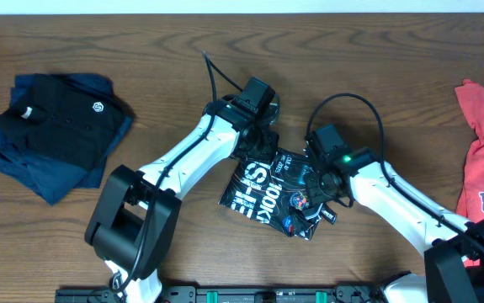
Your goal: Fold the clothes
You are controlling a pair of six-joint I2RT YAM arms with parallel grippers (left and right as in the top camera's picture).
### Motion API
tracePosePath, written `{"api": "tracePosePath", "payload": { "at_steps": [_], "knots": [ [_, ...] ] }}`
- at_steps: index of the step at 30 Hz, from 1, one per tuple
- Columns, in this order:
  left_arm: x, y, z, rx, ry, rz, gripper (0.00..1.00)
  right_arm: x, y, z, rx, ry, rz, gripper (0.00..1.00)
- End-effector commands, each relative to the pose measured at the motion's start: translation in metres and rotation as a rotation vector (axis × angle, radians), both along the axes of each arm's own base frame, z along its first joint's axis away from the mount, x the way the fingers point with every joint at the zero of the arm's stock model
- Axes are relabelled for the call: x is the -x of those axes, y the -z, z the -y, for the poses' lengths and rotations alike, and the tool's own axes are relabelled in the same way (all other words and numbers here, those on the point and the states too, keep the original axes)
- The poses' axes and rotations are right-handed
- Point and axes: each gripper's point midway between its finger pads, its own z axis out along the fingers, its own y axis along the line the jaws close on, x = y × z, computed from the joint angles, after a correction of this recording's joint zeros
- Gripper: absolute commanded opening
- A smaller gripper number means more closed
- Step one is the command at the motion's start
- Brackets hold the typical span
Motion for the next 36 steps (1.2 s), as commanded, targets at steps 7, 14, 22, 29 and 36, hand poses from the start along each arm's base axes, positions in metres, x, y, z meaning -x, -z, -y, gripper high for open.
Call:
{"api": "tracePosePath", "payload": {
  "at_steps": [7,14,22,29,36],
  "knots": [
    [-0.010,0.055,-0.023,-0.171,-0.009,-0.005,0.47,-0.037,0.004,0.030,0.013,0.158,0.121,0.34],
    [-0.019,0.071,-0.057,-0.349,-0.122,0.020,0.45,-0.058,-0.003,0.022,-0.040,0.151,0.203,0.37],
    [-0.015,0.072,-0.087,-0.388,-0.389,-0.079,0.46,-0.063,-0.005,0.020,-0.050,0.150,0.225,0.36],
    [-0.001,0.068,-0.107,-0.433,-0.489,-0.161,0.45,-0.043,-0.021,-0.029,-0.289,-0.079,0.132,0.34],
    [0.010,0.067,-0.117,-0.417,-0.588,-0.268,0.46,-0.005,-0.042,-0.061,-0.426,-0.199,0.011,0.33]
  ]
}}
